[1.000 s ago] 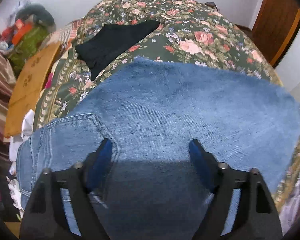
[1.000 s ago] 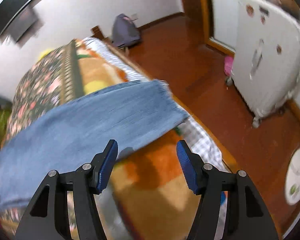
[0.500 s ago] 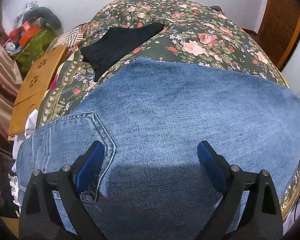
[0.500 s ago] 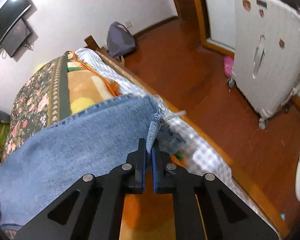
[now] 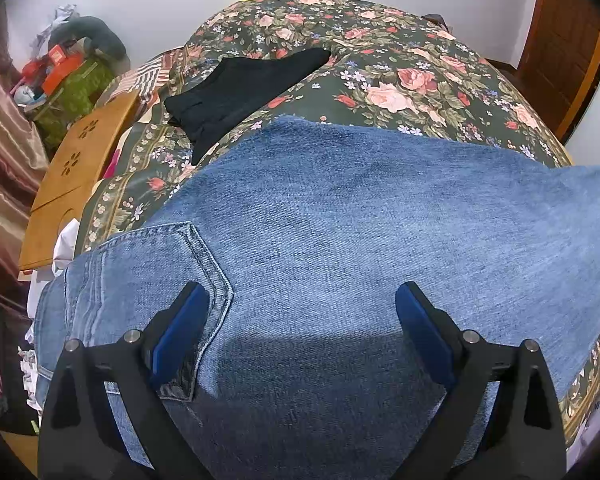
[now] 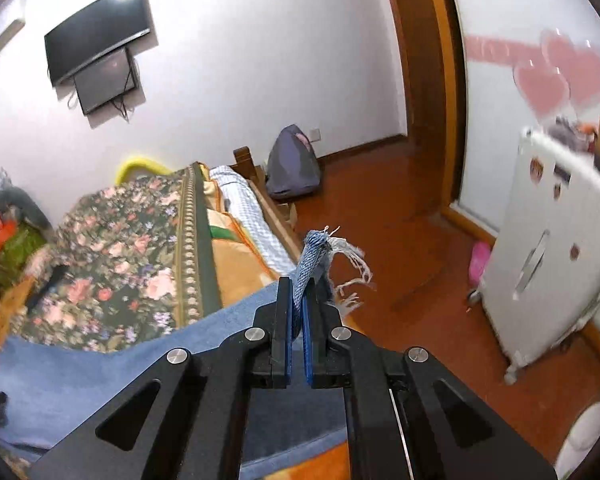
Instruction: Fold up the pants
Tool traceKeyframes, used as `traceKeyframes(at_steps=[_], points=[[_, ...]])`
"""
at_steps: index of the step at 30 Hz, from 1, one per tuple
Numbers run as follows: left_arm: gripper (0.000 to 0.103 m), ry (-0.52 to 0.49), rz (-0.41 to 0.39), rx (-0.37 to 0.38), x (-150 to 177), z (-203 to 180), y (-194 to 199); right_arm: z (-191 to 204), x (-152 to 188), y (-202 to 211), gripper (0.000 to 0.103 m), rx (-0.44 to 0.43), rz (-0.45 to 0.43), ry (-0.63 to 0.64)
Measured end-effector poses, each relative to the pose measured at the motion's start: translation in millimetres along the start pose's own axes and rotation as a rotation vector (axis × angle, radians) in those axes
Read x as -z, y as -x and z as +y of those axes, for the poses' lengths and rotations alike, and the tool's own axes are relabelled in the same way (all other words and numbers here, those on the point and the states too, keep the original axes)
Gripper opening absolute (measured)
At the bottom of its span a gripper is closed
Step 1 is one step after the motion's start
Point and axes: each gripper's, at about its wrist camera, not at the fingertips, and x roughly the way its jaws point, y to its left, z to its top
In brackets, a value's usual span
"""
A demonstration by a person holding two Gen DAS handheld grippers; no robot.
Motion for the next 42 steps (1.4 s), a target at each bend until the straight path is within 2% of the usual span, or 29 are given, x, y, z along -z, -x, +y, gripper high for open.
traceKeyframes(at_steps=[2, 6, 11, 14, 16, 18, 20, 22, 24, 25, 27, 31, 35, 39, 41, 42], points=[[0.097, -0.002, 0.0, 0.003, 0.4, 0.1, 0.2, -0.1, 10.8, -16.6, 0.003, 0.02, 0.046, 0.008], [0.097, -0.017, 0.002, 0.003, 0.9, -2.0, 1.3, -22.5, 52.2, -59.1, 0.003, 0.039, 0.22, -0.045], [0.097, -0.036, 0.009, 0.007, 2.3, -2.3, 2.8, -31.7, 87.7, -80.9, 0.004, 0.047, 0.36, -0.074], [0.097, -0.049, 0.011, 0.0, 3.7, -4.2, 4.9, -33.1, 93.1, -78.8, 0.006, 0.054, 0.377, -0.071], [0.097, -0.063, 0.019, -0.002, 3.6, -7.0, 7.1, -38.3, 90.5, -75.8, 0.016, 0.065, 0.395, -0.08], [0.096, -0.072, 0.042, 0.038, 0.6, -10.3, 10.3, -42.4, 85.8, -70.7, 0.027, 0.095, 0.419, -0.072], [0.096, -0.067, 0.037, 0.084, -4.2, -15.1, 16.6, -45.2, 82.3, -61.0, 0.028, 0.11, 0.42, -0.066], [0.096, -0.065, 0.011, 0.099, -9.2, -24.0, 22.9, -48.1, 79.3, -48.6, 0.034, 0.082, 0.411, -0.097], [0.096, -0.073, -0.017, 0.108, -15.2, -36.0, 27.8, -51.0, 78.9, -35.2, 0.053, 0.041, 0.389, -0.154], [0.096, -0.079, -0.029, 0.106, -17.7, -41.5, 28.9, -50.7, 79.8, -32.3, 0.055, 0.028, 0.376, -0.172], [0.096, -0.097, -0.041, 0.1, -21.4, -54.8, 27.2, -49.4, 83.0, -21.9, 0.055, -0.014, 0.346, -0.228], [0.096, -0.118, -0.014, 0.093, -20.7, -72.6, 13.6, -42.9, 97.0, -33.0, 0.057, -0.077, 0.355, -0.347], [0.096, -0.11, 0.037, 0.091, -13.6, -74.5, -2.5, -44.3, 118.9, -55.6, 0.057, -0.098, 0.416, -0.458], [0.096, -0.118, 0.025, 0.092, -12.2, -76.4, -2.8, -49.4, 123.9, -60.7, 0.059, -0.145, 0.385, -0.532], [0.096, -0.118, 0.019, 0.089, -11.8, -76.6, -2.5, -52.9, 123.4, -63.9, 0.056, -0.154, 0.372, -0.556], [0.096, -0.118, 0.017, 0.088, -11.2, -76.8, -2.7, -53.4, 122.6, -64.5, 0.052, -0.158, 0.366, -0.558]])
